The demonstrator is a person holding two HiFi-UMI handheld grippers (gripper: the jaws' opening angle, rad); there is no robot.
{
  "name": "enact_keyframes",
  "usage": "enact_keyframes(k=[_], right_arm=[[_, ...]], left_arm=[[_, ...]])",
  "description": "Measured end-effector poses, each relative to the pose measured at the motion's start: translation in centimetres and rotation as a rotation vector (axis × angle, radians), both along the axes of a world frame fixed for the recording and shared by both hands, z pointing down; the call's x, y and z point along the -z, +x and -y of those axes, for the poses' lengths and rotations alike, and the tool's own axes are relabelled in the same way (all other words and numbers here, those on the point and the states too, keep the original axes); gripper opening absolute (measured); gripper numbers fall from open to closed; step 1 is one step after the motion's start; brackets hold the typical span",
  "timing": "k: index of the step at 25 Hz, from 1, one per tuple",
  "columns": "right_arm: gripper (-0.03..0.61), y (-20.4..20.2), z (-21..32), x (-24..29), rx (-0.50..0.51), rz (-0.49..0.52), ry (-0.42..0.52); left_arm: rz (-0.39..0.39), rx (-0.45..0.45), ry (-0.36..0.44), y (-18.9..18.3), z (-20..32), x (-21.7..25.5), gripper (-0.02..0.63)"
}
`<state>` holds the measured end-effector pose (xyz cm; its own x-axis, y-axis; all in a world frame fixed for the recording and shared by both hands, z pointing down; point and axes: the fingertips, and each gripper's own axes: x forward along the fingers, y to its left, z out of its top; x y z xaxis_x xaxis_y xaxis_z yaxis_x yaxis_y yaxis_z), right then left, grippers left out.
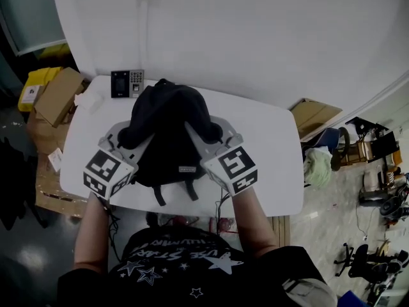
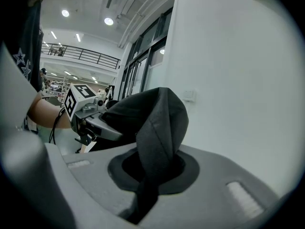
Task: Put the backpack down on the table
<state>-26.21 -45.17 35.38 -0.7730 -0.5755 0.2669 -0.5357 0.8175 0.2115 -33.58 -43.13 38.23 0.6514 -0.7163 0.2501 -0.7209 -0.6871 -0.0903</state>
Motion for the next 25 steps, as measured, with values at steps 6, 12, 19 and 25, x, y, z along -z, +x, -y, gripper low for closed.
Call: enact_keyframes(k=[6, 12, 19, 25], right_arm=[[0.028, 0.7, 0.8, -1.1, -0.021, 0.06, -0.049], [0.029, 1.1, 0.7, -1.6, -0.021, 0.09, -0.028], [0.031, 1.4, 0.3, -1.8, -0.018, 0.111, -0.008], [0.039, 1.3, -0.2, -2.0, -0.005, 0.113, 0.012]], left_arm=[[-0.038, -0.014, 0.049, 0.7, 0.5, -0.8, 0.055], [-0.093, -0.026, 0.056, 0.8, 0.5, -1.4, 0.055], [-0.101, -0.003, 0.065, 1.0, 0.1, -1.9, 0.055], [-0.096, 0.015, 0.048, 0.8, -0.2, -2.2, 0.057]])
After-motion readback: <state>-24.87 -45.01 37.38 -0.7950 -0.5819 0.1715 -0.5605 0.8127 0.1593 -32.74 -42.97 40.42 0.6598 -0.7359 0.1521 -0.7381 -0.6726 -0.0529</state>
